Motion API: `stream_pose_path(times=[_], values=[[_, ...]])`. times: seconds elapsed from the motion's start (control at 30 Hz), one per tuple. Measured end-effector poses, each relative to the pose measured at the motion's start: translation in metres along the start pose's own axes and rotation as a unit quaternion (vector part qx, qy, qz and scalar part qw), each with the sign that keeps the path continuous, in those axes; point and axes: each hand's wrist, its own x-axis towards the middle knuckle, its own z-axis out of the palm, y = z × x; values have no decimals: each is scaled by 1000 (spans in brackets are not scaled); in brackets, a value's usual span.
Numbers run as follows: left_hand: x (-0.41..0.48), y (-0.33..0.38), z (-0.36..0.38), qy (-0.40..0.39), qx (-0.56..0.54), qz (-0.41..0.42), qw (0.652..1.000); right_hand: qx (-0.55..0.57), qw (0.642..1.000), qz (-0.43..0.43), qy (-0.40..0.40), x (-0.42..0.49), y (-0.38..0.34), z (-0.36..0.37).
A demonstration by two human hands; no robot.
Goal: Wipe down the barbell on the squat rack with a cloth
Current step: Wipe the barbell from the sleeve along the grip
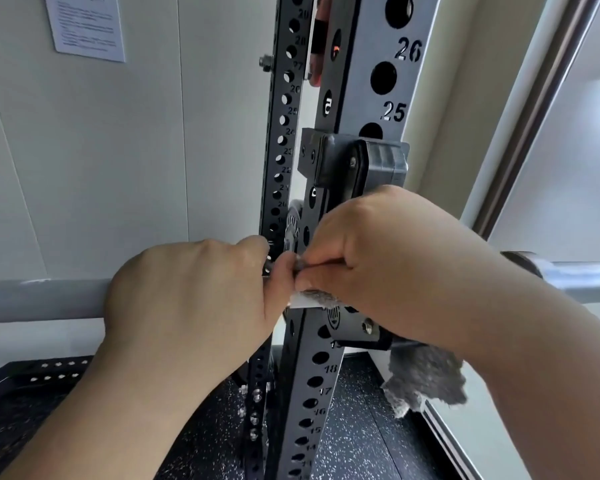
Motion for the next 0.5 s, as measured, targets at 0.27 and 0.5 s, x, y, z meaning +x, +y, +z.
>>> stream_pose_path(times=[0.27, 0.5], values=[[-4, -13, 4, 5, 11, 99, 995, 241, 969, 53, -21, -45, 20, 7], [-6, -12, -7, 34, -90, 158, 983, 114, 992, -21, -54, -31, -2, 13]])
